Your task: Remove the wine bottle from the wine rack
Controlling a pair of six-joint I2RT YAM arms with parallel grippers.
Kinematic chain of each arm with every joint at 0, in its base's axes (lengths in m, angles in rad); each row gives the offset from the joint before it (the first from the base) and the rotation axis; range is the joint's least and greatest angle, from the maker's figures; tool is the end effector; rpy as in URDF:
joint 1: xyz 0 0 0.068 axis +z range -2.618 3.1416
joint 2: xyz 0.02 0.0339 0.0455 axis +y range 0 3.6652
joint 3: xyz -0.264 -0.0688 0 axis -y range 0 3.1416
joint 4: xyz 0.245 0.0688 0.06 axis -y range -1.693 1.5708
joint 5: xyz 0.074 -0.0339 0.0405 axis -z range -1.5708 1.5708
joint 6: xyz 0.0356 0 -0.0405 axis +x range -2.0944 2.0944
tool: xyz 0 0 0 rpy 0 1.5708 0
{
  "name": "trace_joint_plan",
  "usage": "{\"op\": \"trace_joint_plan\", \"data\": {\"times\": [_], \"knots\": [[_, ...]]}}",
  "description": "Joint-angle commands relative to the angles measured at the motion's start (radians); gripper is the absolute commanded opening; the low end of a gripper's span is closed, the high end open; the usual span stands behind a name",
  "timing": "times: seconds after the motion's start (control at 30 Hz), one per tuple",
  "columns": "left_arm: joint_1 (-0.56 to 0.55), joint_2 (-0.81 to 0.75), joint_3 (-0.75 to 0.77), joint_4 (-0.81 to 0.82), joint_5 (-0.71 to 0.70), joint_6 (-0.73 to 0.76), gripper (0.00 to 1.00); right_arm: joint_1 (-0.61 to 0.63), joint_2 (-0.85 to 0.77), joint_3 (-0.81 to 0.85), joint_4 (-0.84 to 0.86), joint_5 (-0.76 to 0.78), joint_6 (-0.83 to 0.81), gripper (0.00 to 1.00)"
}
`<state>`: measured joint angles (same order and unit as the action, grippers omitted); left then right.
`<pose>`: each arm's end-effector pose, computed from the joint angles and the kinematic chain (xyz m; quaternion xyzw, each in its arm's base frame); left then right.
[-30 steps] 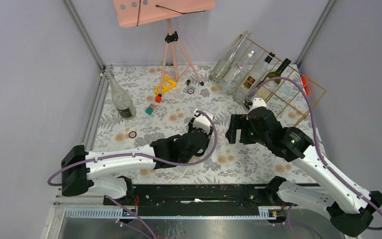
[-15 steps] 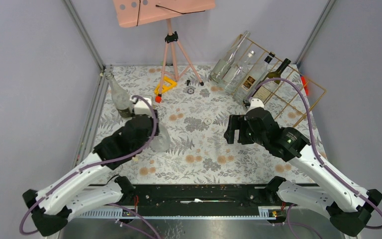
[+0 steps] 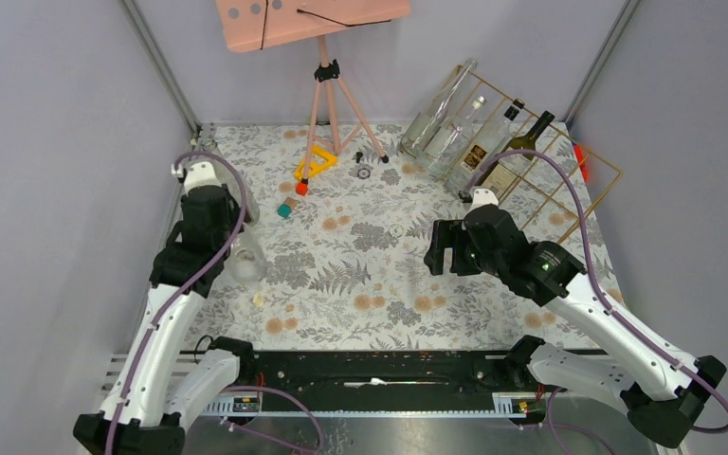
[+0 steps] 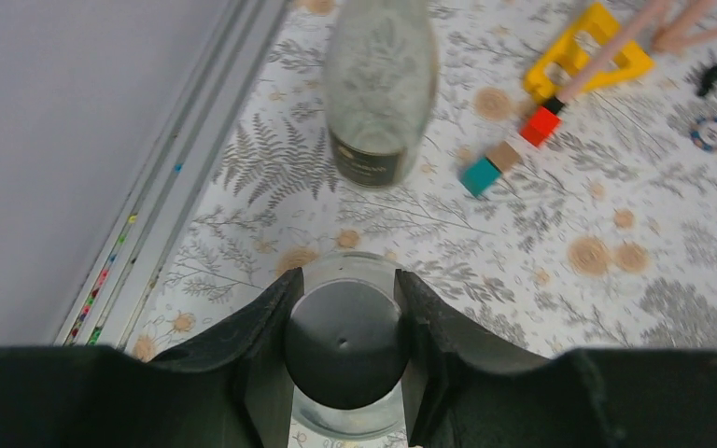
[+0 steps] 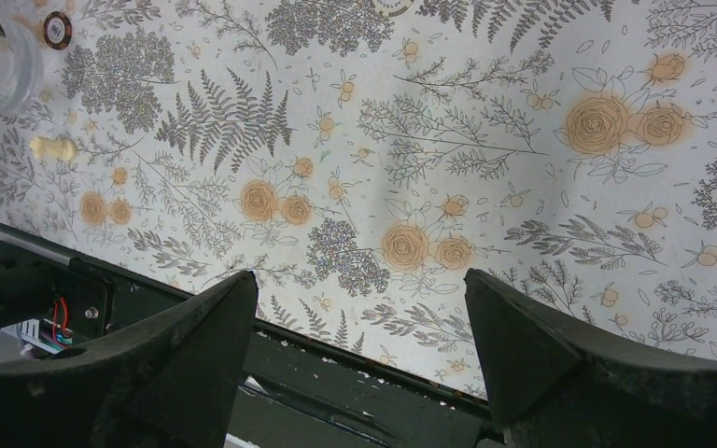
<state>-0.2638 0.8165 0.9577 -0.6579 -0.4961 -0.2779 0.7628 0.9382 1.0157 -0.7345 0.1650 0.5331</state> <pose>0.1636 -0.0266 0.3477 -0.1294 0.8370 0.0740 0.5266 0.1413 0.1270 0.3386 -0.0664 0.8926 0.2064 0.3952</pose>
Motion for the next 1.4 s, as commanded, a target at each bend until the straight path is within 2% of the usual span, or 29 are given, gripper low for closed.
{"op": "trace_joint_plan", "data": {"times": [0.0,0.27,0.37,0.5,0.73,1.17,1.37], "knots": [[0.160,0.027,0.134,0.180,0.064,-0.009,0.00,-0.005,0.008,-0.007,0.028,0.001,-0.021,0.88],[0.335,0.133,0.168,0.292,-0.006,-0.017,0.00,-0.005,0.022,-0.012,0.043,-0.015,-0.018,0.89],[0.368,0.143,0.120,0.408,-0.045,-0.014,0.00,-0.005,0.030,-0.014,0.046,-0.021,-0.016,0.89],[0.381,0.171,0.055,0.580,-0.084,0.014,0.00,-0.006,0.046,-0.008,0.047,-0.030,-0.019,0.89],[0.402,0.270,0.040,0.693,-0.103,0.018,0.00,-0.005,0.068,-0.002,0.053,-0.039,-0.026,0.89],[0.419,0.383,0.029,0.710,-0.104,-0.044,0.00,-0.006,0.098,0.015,0.053,-0.048,-0.042,0.89],[0.419,0.407,0.033,0.679,-0.094,-0.067,0.20,-0.005,0.093,0.009,0.053,-0.047,-0.045,0.89]]}}
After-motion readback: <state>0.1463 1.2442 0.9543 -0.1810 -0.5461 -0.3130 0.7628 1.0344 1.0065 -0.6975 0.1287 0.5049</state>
